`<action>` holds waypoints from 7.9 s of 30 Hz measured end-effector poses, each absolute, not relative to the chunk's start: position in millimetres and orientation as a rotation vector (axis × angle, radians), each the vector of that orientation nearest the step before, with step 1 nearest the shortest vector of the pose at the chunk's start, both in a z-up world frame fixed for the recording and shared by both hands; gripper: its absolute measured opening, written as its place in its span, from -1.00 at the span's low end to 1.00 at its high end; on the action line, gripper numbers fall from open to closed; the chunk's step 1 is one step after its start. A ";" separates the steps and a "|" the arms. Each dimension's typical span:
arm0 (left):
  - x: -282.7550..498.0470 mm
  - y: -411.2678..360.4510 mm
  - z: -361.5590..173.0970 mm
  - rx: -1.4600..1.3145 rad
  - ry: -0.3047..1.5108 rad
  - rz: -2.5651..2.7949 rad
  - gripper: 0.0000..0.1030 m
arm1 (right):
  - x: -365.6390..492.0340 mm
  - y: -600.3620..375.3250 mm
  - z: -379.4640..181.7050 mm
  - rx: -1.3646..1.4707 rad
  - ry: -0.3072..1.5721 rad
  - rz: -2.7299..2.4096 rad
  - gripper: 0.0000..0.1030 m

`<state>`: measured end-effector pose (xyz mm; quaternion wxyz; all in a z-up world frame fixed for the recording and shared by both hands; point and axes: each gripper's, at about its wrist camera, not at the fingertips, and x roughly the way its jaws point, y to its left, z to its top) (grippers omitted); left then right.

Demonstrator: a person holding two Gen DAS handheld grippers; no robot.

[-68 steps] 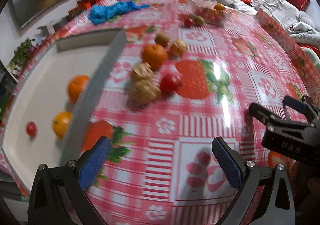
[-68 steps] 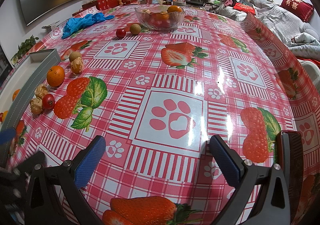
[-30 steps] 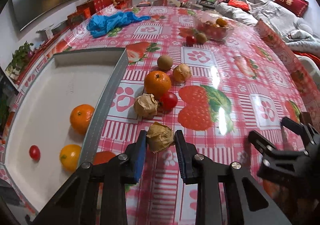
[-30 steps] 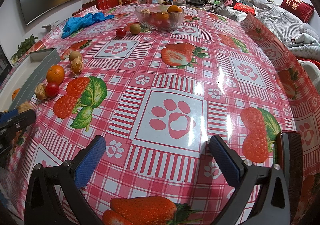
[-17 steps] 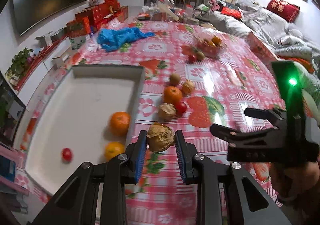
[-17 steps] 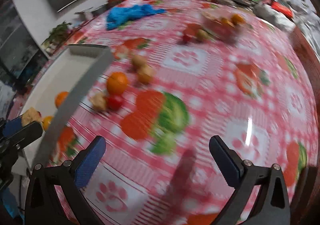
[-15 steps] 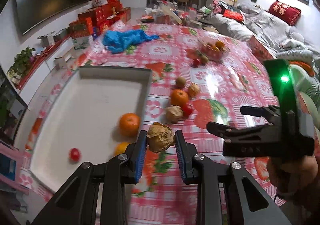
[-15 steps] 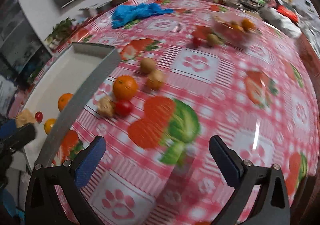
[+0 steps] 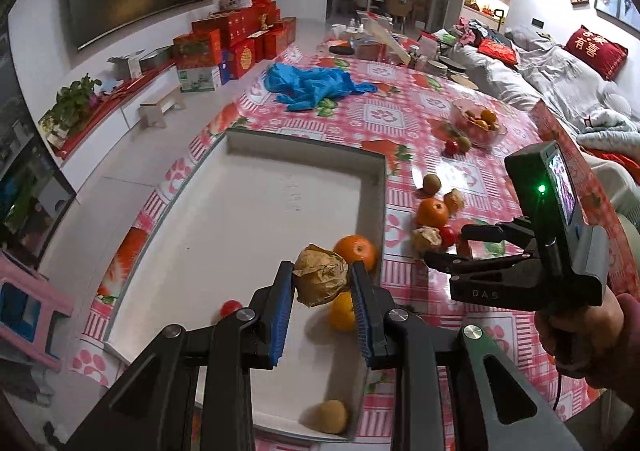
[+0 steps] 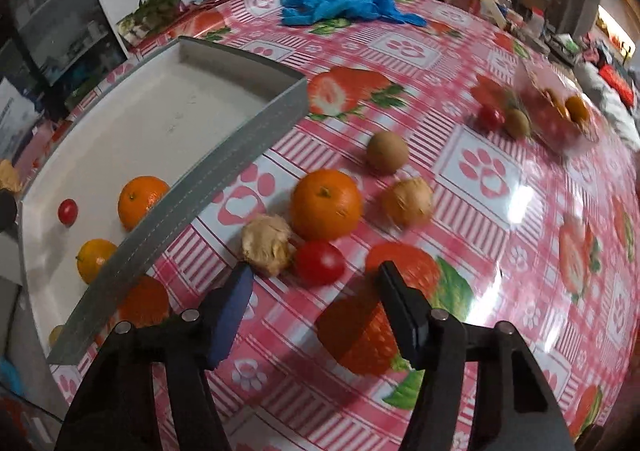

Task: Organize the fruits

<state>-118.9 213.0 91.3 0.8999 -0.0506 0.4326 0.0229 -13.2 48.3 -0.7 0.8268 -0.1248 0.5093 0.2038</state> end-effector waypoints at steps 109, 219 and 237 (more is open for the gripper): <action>-113.8 258.4 37.6 -0.099 0.904 0.286 0.69 | -31.6 164.2 44.2 -0.325 1.032 0.639 0.56; 16.5 52.7 12.1 -0.041 1.007 0.007 -0.53 | -81.8 -113.0 1.8 0.105 0.934 0.244 -0.20; -102.7 71.3 6.6 -0.074 0.886 0.093 -0.53 | -100.1 -98.9 0.7 0.010 0.906 0.180 -0.20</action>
